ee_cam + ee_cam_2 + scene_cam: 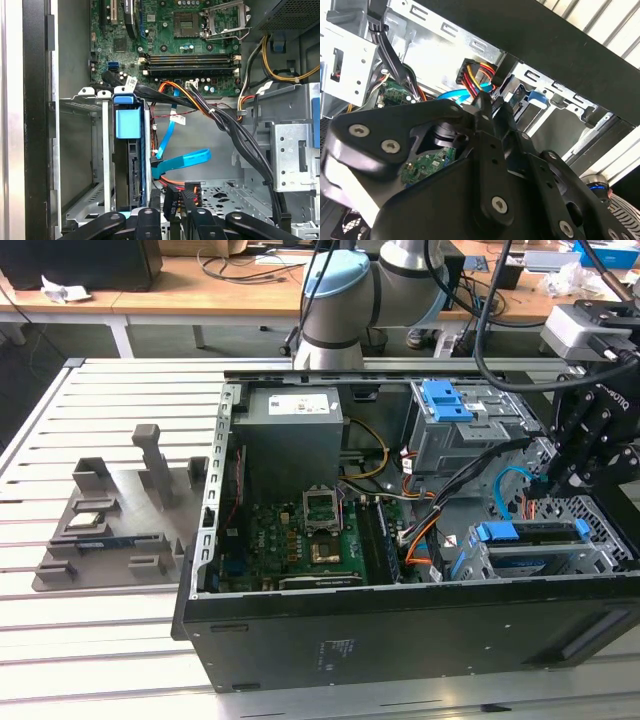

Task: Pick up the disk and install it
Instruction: 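Insert the first disk wire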

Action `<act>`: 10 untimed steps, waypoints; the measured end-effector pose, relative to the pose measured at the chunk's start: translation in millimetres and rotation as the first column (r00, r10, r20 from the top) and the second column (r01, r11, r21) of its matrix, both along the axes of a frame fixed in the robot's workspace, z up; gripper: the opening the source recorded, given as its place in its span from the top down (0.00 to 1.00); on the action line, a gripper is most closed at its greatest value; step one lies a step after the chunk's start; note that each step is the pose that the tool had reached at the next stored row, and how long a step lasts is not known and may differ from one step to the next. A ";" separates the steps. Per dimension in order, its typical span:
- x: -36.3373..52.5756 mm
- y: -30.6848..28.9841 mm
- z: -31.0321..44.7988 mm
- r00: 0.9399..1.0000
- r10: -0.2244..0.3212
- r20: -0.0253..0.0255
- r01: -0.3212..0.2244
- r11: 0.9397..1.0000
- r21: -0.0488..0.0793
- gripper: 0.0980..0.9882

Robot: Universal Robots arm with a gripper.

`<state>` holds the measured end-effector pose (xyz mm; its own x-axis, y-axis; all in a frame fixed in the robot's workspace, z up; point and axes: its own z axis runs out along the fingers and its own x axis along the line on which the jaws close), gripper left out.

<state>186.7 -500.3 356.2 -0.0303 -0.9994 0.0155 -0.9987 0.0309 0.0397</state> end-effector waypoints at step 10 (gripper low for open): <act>-0.2 -9.0 -0.2 1.000 0.000 0.000 0.000 1.000 -0.003 0.92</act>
